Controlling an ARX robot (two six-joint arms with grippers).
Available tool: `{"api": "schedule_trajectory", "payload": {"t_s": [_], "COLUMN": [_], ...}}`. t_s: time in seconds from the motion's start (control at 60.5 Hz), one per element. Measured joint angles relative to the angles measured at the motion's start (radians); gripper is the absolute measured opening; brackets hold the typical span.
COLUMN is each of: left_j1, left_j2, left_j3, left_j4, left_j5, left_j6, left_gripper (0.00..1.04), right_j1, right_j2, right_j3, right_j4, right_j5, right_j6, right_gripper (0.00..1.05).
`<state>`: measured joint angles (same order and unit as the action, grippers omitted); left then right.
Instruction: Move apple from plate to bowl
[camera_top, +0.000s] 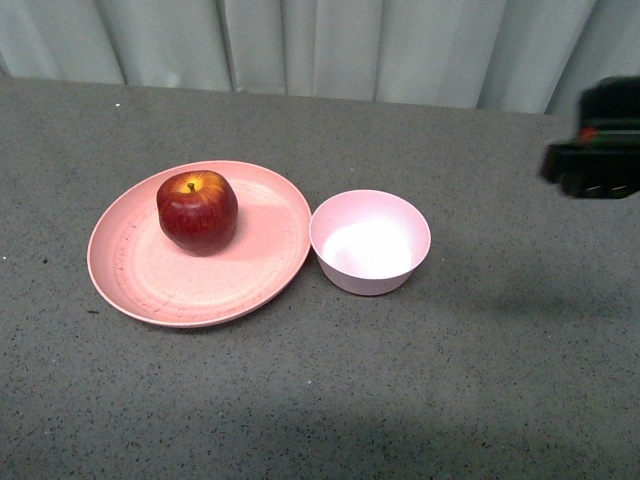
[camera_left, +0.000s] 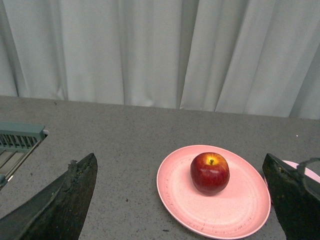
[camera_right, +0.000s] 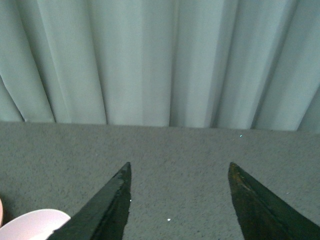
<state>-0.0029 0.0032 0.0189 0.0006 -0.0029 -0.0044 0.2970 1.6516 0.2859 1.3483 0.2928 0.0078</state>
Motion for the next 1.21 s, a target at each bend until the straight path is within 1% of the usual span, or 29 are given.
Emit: {"api": "schedule_trajectory", "payload": {"t_s": [0.116,0.182,0.215,0.38,0.43,0.479,0.562,0.595,0.628,0.71,1.206], "left_j1": [0.000,0.000,0.000,0.000,0.000,0.000,0.000,0.000,0.000,0.000,0.000], "left_j2": [0.000,0.000,0.000,0.000,0.000,0.000,0.000,0.000,0.000,0.000,0.000], "left_j3": [0.000,0.000,0.000,0.000,0.000,0.000,0.000,0.000,0.000,0.000,0.000], "left_j4": [0.000,0.000,0.000,0.000,0.000,0.000,0.000,0.000,0.000,0.000,0.000], "left_j5": [0.001,0.001,0.001,0.001,0.001,0.001,0.001,0.001,0.001,0.001,0.001], "left_j6": [0.000,0.000,0.000,0.000,0.000,0.000,0.000,0.000,0.000,0.000,0.000], "left_gripper": [0.98,0.98,0.98,0.98,0.98,0.98,0.98,0.98,0.98,0.98,0.98], "right_j1": [-0.062,-0.089,-0.098,-0.146,-0.167,-0.182,-0.202,-0.216,-0.250,-0.288,-0.294], "right_j2": [-0.143,-0.216,-0.245,-0.415,-0.539,-0.633,-0.739,-0.764,-0.800,-0.869,-1.205], "right_j3": [-0.101,-0.140,-0.153,-0.212,-0.215,-0.224,-0.244,-0.249,-0.257,-0.268,-0.280], "right_j4": [-0.046,-0.085,-0.100,-0.211,-0.345,-0.413,-0.491,-0.514,-0.546,-0.602,-0.904], "right_j5": [-0.060,-0.089,-0.098,-0.146,-0.165,-0.180,-0.203,-0.224,-0.275,-0.284,-0.291], "right_j6": [-0.005,-0.005,-0.005,-0.008,-0.008,-0.008,-0.008,-0.008,-0.008,-0.007,-0.008], "right_gripper": [0.20,0.06,0.01,0.01,0.01,0.01,0.01,0.01,0.01,0.01,0.01]}}
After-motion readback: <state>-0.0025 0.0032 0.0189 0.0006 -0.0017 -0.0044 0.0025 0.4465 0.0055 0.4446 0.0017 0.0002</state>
